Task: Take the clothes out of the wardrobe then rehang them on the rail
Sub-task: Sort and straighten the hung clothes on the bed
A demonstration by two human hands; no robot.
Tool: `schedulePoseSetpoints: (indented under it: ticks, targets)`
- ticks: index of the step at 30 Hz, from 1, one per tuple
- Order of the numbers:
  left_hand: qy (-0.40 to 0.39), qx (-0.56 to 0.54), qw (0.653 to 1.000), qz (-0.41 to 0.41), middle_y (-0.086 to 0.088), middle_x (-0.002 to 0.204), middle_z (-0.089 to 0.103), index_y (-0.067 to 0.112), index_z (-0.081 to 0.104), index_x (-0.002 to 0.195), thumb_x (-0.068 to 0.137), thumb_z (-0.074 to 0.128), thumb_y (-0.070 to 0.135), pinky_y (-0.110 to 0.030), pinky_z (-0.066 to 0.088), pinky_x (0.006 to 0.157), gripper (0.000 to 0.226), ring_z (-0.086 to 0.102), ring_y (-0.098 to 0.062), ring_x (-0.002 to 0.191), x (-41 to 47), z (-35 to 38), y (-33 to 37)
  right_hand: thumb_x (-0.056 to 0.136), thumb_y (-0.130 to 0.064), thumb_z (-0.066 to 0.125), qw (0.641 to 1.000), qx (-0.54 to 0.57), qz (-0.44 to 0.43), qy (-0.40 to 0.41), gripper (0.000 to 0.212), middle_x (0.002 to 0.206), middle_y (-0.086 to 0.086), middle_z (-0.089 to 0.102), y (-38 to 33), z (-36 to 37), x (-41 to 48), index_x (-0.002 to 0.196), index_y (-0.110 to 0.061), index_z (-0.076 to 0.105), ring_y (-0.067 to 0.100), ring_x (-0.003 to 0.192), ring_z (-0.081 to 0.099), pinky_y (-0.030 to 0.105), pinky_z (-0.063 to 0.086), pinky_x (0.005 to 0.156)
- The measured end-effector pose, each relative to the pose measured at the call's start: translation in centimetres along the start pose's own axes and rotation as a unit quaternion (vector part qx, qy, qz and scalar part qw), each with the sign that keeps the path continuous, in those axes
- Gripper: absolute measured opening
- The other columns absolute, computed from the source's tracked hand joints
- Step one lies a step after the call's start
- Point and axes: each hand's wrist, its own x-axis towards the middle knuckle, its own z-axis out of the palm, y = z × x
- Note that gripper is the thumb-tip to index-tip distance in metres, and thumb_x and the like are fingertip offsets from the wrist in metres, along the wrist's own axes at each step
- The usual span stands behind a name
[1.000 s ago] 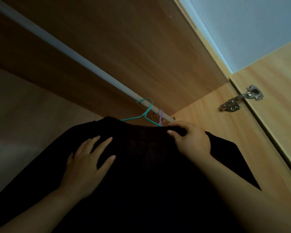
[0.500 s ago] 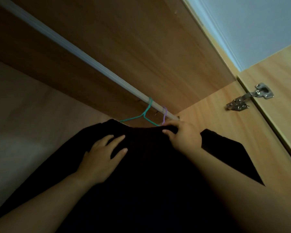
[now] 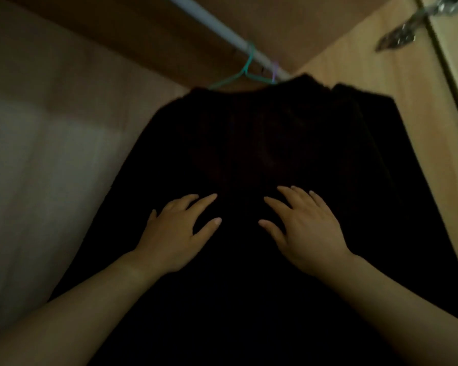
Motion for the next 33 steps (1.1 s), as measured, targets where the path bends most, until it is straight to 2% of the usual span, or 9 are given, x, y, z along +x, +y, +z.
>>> schedulePoseSetpoints:
  ticks: [3,6,10,13,19,22,26,30,33]
  targets:
    - [-0.048,0.025,0.998,-0.013,0.010,0.157,0.013,0.049,0.012,0.143,0.060,0.002,0.081,-0.057,0.014,0.113,0.090,0.010,-0.014,0.144,-6.6,2.5,-0.3,0.091,-0.059,0.025,0.999,0.017,-0.003,-0.034,0.060,0.155,-0.001,0.021,-1.8,1.5,-7.0,0.144,-0.032,0.030,0.018,0.144,0.013,0.030,-0.002,0.110]
    - [-0.047,0.055,0.997,-0.025,0.009,0.156,0.016,0.052,0.010,0.143,0.065,-0.003,0.085,-0.056,0.017,0.113,0.085,0.012,-0.015,0.144,-12.5,5.1,-0.7,0.090,-0.061,0.026,0.997,0.047,0.011,-0.065,0.062,0.154,0.001,0.026,-3.0,2.4,-13.1,0.143,-0.030,0.035,0.020,0.143,0.019,0.033,0.010,0.112]
    - [-0.058,0.067,0.996,-0.020,0.007,0.155,0.021,0.048,0.015,0.144,0.078,0.006,0.075,-0.055,0.013,0.114,0.072,0.014,-0.017,0.144,-19.4,7.5,0.5,0.088,-0.062,0.020,0.992,0.070,0.041,-0.101,0.066,0.150,0.004,0.035,-4.6,3.2,-20.7,0.140,-0.027,0.041,0.023,0.140,0.027,0.042,0.024,0.112]
    - [-0.110,0.052,0.992,-0.016,0.006,0.155,0.023,0.047,0.017,0.144,0.081,0.011,0.072,-0.055,0.010,0.112,0.068,0.015,-0.018,0.143,-25.6,9.5,2.9,0.089,-0.061,0.022,0.983,0.094,0.069,-0.142,0.066,0.148,0.006,0.038,-5.9,3.3,-27.6,0.139,-0.024,0.043,0.026,0.139,0.030,0.046,0.030,0.110]
    - [-0.246,-0.032,0.968,-0.036,0.005,0.152,0.031,0.045,0.025,0.143,0.082,0.014,0.072,-0.057,0.012,0.111,0.067,0.022,-0.018,0.141,-39.2,13.6,10.1,0.090,-0.060,0.024,0.950,0.110,0.126,-0.265,0.063,0.145,0.006,0.042,-7.7,1.9,-42.8,0.138,-0.025,0.046,0.029,0.136,0.034,0.046,0.025,0.109]
    - [-0.296,-0.076,0.951,-0.043,0.000,0.147,0.040,0.036,0.037,0.141,0.085,0.021,0.068,-0.058,0.023,0.109,0.066,0.032,-0.023,0.137,-45.3,14.5,14.2,0.090,-0.058,0.027,0.925,0.121,0.168,-0.319,0.063,0.140,0.009,0.048,-7.9,-0.8,-50.2,0.134,-0.020,0.051,0.033,0.132,0.040,0.052,0.029,0.106]
    - [-0.335,-0.152,0.930,-0.025,-0.006,0.139,0.049,0.026,0.046,0.137,0.090,0.022,0.064,-0.047,0.037,0.102,0.064,0.045,-0.026,0.126,-52.6,14.2,20.9,0.091,-0.057,0.027,0.893,0.120,0.234,-0.364,0.062,0.136,0.012,0.051,-7.7,-7.0,-59.5,0.131,-0.018,0.053,0.034,0.127,0.045,0.054,0.034,0.102]
    - [-0.437,-0.179,0.882,0.015,0.002,0.148,0.038,0.035,0.037,0.141,0.085,0.022,0.065,-0.056,0.023,0.110,0.066,0.030,-0.020,0.138,-58.3,13.4,30.1,0.093,-0.056,0.028,0.855,0.102,0.318,-0.397,0.059,0.136,0.009,0.051,-6.9,-16.1,-69.4,0.130,-0.018,0.054,0.032,0.128,0.045,0.050,0.034,0.103]
    - [-0.477,-0.202,0.851,0.091,0.002,0.148,0.038,0.034,0.037,0.141,0.082,0.020,0.065,-0.056,0.017,0.110,0.068,0.027,-0.019,0.138,-61.2,13.1,37.9,0.092,-0.055,0.032,0.824,0.061,0.400,-0.396,0.057,0.136,0.008,0.052,-5.3,-23.8,-76.0,0.129,-0.018,0.054,0.032,0.128,0.045,0.052,0.034,0.103]
